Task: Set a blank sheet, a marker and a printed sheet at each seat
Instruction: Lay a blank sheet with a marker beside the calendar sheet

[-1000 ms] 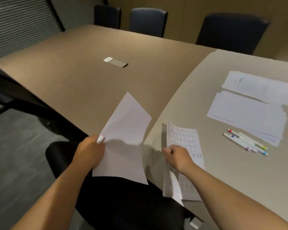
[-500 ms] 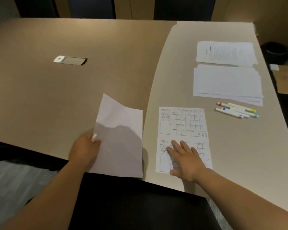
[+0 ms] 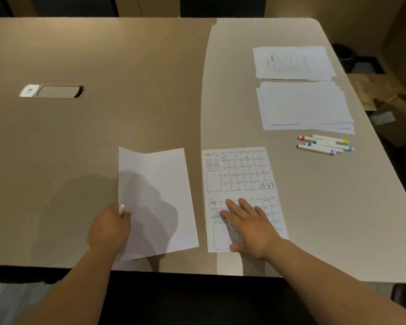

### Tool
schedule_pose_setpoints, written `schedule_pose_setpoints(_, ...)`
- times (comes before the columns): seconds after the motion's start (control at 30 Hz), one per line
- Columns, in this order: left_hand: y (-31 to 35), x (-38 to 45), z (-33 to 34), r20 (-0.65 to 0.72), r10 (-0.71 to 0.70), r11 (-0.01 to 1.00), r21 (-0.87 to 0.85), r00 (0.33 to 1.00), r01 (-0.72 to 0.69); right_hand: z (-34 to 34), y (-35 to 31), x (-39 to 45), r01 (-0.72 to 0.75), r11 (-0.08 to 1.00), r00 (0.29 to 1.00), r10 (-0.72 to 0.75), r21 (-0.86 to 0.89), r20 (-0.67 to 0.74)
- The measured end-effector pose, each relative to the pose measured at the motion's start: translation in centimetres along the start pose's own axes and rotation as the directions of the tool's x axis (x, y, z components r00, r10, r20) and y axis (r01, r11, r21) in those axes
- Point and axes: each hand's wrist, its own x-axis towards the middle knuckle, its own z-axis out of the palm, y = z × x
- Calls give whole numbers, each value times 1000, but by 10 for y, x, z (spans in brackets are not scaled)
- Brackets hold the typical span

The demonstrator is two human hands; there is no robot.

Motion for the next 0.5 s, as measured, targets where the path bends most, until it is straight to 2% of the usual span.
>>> schedule_pose_setpoints(0.17, -14, 18, 0, 31, 61, 996, 56, 998, -62, 3, -10, -2, -50, 998, 999, 51, 31, -10)
schedule_pose_setpoints(0.27, -14, 14, -2, -23, 65, 997, 45, 998, -64, 3, -11, -4, -72, 997, 997, 72, 27, -13)
schedule_pose_setpoints(0.37, -2, 0, 2, -100, 190, 982, 6, 977, -191, 2, -17, -2, -85, 996, 996, 86, 25, -17)
schedule_pose_setpoints(0.5, 28, -7, 25, -18, 241, 963, -124, 970, -241, 1, -22, 1, -100, 993, 995, 101, 62, -9)
